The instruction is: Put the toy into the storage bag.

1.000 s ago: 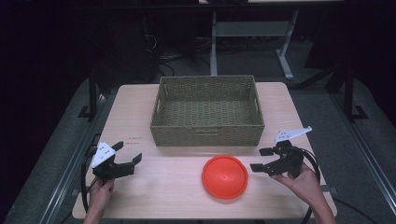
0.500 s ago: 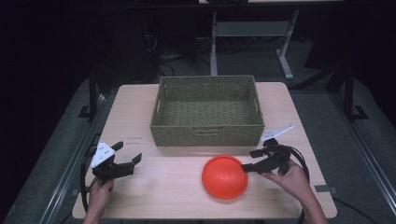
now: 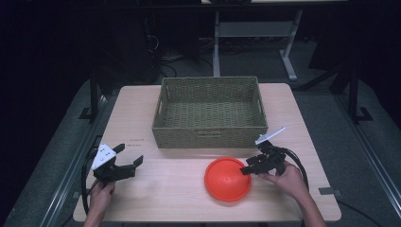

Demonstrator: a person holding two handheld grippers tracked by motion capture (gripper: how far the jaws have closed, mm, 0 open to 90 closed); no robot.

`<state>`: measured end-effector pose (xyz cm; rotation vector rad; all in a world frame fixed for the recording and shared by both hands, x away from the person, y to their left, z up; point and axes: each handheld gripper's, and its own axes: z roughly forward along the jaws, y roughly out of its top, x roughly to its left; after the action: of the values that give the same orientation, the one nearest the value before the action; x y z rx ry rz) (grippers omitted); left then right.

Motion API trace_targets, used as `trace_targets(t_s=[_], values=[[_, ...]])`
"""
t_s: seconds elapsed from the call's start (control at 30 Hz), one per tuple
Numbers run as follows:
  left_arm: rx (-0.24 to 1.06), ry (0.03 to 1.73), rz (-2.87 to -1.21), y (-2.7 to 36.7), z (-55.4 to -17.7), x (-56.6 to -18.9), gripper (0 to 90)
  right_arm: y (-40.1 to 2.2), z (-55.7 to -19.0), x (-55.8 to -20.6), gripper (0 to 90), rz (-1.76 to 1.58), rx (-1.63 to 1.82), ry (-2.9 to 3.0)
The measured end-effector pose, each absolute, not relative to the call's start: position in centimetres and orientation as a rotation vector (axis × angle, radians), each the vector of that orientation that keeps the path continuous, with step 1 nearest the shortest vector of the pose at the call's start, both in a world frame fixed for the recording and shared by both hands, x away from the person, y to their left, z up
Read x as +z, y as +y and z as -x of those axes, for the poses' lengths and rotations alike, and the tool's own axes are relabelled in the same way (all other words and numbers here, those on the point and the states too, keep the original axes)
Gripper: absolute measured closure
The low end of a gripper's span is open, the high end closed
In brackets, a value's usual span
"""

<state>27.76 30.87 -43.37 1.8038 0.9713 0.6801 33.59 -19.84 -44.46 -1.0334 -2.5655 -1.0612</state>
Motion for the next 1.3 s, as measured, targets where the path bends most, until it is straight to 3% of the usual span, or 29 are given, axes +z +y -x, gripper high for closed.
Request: trace_targets(t_s=[1.1, 1.3], values=[[0.675, 0.973, -1.812, 30.9, -27.8, -43.4, 13.0, -19.3, -34.1, -46.5, 56.8, 1.015, -1.061, -2.54], [0.68, 0.971, -1.809, 30.9, -27.7, -43.4, 13.0, -19.2, -34.1, -46.3, 68.4, 1.029, -1.066, -2.574]])
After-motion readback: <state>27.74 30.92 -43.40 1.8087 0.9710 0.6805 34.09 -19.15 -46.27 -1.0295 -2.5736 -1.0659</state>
